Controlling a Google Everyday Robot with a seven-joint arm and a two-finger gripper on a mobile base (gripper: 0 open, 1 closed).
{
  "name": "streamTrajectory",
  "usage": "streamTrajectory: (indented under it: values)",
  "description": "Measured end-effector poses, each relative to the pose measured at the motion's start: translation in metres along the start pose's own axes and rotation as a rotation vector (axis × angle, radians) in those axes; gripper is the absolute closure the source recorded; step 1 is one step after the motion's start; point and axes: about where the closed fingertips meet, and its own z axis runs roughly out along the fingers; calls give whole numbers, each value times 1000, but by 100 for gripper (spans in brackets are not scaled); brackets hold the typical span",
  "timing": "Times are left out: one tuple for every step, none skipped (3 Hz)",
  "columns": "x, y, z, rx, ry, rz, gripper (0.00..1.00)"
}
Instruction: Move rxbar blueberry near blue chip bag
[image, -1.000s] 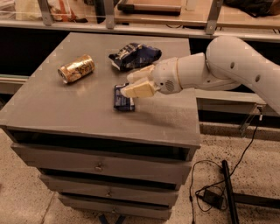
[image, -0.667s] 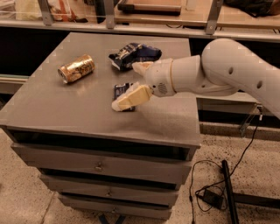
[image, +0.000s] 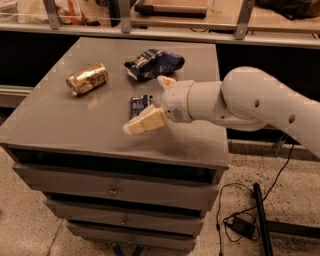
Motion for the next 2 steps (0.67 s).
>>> streamTrajectory:
  values:
    - [13,-6,2,70,11,2,0]
    - [26,-12,1,114,32,3,0]
